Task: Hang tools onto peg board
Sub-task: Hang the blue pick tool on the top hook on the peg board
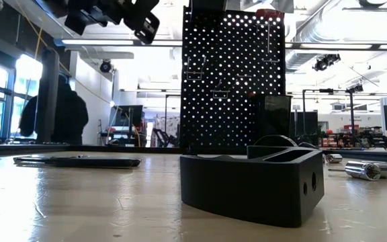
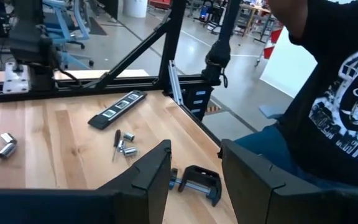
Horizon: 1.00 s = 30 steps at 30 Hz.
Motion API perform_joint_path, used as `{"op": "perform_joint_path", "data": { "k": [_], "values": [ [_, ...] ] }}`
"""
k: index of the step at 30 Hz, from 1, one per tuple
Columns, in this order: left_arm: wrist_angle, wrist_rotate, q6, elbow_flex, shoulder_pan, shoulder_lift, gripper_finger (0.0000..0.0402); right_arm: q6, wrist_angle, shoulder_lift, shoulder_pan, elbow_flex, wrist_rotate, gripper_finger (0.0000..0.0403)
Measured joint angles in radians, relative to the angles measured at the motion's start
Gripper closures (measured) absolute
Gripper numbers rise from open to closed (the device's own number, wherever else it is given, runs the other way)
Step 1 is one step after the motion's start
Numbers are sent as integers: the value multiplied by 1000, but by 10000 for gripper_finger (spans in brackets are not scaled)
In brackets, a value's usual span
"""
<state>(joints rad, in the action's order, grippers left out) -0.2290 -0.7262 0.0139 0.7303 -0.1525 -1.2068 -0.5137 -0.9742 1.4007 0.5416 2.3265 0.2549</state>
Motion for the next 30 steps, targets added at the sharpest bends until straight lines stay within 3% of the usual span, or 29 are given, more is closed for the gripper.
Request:
{"op": "perform_joint_path", "data": {
  "k": [6, 12, 17, 30],
  "values": [
    [11, 1, 0, 0, 22, 0, 268, 43, 21, 31, 207, -3, 242, 391],
    [45, 3, -25, 0, 33, 0, 268, 63, -10, 29, 331, -3, 439, 391],
    [53, 5, -35, 0, 34, 0, 268, 66, -40, 31, 398, -4, 503, 391],
    [54, 8, -36, 0, 34, 0, 268, 38, -178, -2, 491, -3, 516, 391]
  ]
}}
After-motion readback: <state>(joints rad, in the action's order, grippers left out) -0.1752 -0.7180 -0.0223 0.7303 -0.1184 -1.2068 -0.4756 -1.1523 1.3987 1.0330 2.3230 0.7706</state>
